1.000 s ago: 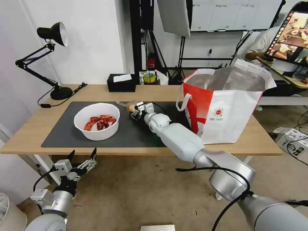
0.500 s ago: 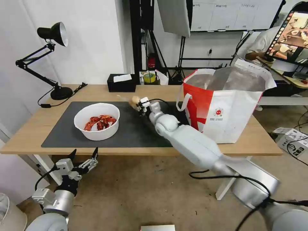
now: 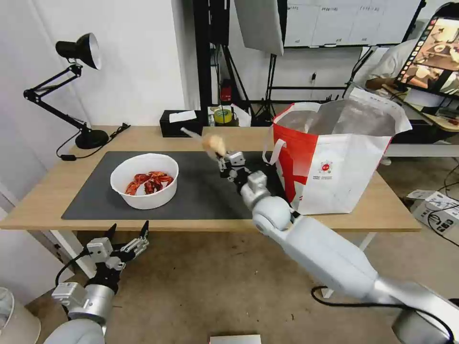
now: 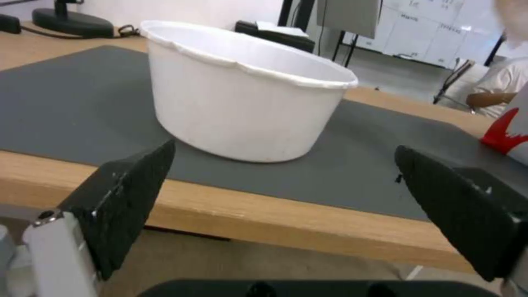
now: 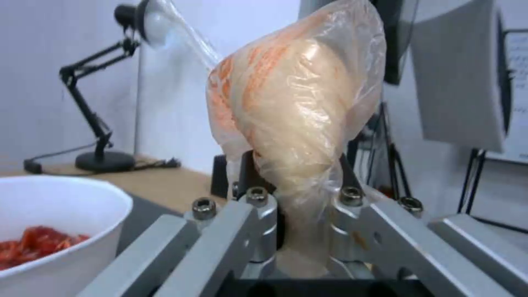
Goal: Pick up the trash from the table and place it into the takeout bag.
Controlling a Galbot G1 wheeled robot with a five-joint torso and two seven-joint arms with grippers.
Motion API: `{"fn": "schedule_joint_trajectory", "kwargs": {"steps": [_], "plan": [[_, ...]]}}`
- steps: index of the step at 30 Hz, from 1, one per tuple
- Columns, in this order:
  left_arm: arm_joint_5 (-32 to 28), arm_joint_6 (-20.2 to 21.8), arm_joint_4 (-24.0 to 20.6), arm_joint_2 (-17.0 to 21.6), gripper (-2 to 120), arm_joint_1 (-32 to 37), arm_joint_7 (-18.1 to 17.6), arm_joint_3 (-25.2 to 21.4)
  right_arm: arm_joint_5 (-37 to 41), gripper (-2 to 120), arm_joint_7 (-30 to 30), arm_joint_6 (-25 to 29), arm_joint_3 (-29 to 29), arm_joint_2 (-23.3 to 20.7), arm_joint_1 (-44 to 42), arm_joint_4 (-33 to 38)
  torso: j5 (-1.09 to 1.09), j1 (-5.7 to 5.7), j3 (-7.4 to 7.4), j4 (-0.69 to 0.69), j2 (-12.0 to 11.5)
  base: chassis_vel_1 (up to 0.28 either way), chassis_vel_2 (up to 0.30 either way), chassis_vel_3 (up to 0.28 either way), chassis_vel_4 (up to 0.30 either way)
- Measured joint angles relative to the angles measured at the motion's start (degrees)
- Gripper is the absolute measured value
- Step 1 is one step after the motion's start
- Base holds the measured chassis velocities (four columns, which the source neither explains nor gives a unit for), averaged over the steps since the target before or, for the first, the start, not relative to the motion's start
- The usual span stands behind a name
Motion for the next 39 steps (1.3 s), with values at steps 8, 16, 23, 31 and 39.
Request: {"fn": "schedule_joint_trajectory", "kwargs": {"steps": [8, 16, 23, 31, 39], "plan": [[0.3, 0.09, -0.02, 0.23, 100, -0.42, -0.58, -0.45, -4.28, 7, -0.11, 3.01, 8.63, -3.25, -5.94, 8.13, -0.01, 0.0, 0.0, 0.0, 0.0, 0.0, 0.0, 0.0, 0.0], [0.16, 0.16, -0.62, 0.41, 100, -0.25, -0.8, -0.87, -1.64, 6, 1.52, 2.76, 15.54, -7.14, -7.19, 11.77, -0.01, 0.0, 0.0, 0.0, 0.0, 0.0, 0.0, 0.0, 0.0], [0.17, 0.19, -0.85, 0.24, 100, 0.02, -0.66, -0.67, 2.52, 6, 2.92, 1.71, 18.32, -10.32, -4.5, 13.32, -0.01, 0.0, 0.0, 0.0, 0.0, 0.0, 0.0, 0.0, 0.0], [0.06, 0.67, -1.89, 0.61, 100, 0.16, -0.62, -0.69, 8.36, 6, 6.79, -1.57, 21.44, -15.36, -2.6, 14.8, -0.01, 0.0, 0.0, 0.0, 0.0, 0.0, 0.0, 0.0, 0.0], [-0.12, 1.33, -2.17, 0.44, 100, -0.09, -0.62, 0.2, 14.98, 6, 9.67, -9.24, 25.23, -19.47, -7.99, 18.01, 0.0, 0.0, 0.0, -0.01, 0.0, 0.0, 0.0, 0.0, 0.0]]}}
